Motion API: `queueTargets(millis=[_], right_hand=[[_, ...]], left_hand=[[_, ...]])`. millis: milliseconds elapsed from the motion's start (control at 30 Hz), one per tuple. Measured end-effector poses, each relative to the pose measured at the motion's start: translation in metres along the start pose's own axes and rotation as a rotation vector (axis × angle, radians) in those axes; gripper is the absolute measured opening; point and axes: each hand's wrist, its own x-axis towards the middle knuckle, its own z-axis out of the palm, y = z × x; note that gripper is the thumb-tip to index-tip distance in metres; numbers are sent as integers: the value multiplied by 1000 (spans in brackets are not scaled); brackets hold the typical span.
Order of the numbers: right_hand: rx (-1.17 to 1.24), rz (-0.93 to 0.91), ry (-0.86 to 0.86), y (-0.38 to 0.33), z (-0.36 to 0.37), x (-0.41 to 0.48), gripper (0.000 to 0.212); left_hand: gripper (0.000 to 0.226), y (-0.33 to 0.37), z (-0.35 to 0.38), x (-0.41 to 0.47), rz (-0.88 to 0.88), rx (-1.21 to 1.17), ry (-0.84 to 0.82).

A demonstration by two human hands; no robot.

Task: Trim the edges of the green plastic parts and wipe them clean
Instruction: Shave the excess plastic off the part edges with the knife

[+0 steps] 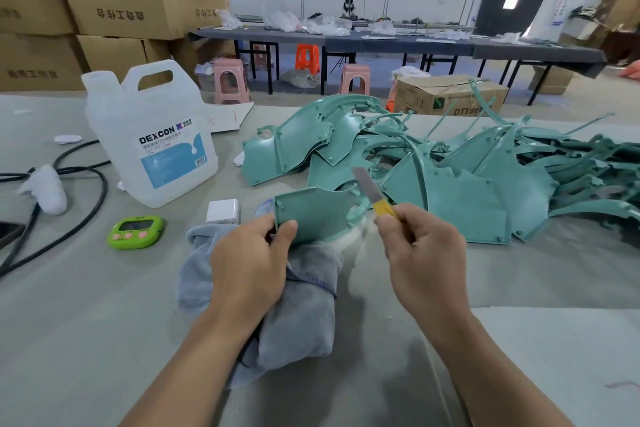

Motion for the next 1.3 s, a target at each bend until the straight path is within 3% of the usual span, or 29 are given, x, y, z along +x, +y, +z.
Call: queueTargets(millis=[100,233,467,667,833,1000,1200,1300], right_hand=[[43,-189,-106,-19,5,-14,25],[-97,-306,-140,-29,13,-24,24],[-138,-142,50,-21,11,-17,28],[-149,-339,-71,-34,23,-31,29],[-149,-197,84,-27,14,-20,32],[-99,-327,-70,-29,18,-30,25],[-78,-118,145,-8,3,-8,30],[-14,-138,115,-3,-6,-1,21]], left_hand=[[42,0,0,-1,79,57,-7],[40,0,-2,-3,147,120,13],[37,4,-3,-4,173,184,60],[35,12,-5,-6,243,267,75],[31,11,-6,-6,244,249,65],[33,10,-5,-7,250,238,57],[37,9,-4,-6,177,167,48],[34,5,-4,-5,162,133,27]])
